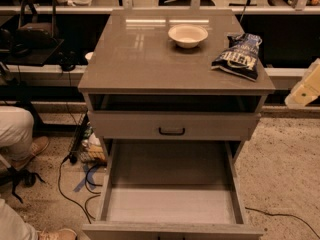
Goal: Place blue chip bag into middle drawer
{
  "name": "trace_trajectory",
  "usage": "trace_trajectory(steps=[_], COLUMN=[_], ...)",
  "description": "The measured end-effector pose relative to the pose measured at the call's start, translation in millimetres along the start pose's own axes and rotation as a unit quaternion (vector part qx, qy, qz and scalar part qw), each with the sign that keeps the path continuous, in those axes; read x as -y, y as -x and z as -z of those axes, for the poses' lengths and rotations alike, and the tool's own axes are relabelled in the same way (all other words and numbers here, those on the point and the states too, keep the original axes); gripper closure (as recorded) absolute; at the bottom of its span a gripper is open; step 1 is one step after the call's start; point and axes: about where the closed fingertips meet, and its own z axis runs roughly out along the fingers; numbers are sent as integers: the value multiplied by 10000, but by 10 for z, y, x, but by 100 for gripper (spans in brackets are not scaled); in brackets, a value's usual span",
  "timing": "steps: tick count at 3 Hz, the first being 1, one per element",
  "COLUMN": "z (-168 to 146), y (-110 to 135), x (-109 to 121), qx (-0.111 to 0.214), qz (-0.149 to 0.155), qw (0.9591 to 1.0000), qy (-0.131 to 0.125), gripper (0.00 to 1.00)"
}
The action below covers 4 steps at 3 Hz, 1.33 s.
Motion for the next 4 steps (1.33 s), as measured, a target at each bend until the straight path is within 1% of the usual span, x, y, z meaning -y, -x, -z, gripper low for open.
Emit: trace_trajectory(steps=[1,2,3,4], z=[-212,-525,-980,-1205], y=[-252,-350,-350,-219], x=[563,1017,1425,1641], qx=[408,677,848,1122], qz=[-1112,-2071,-2892,-3179], qw=[9922,9742,9512,9389], qy=[-379,-588,-670,-698], gripper=[0,0,0,0])
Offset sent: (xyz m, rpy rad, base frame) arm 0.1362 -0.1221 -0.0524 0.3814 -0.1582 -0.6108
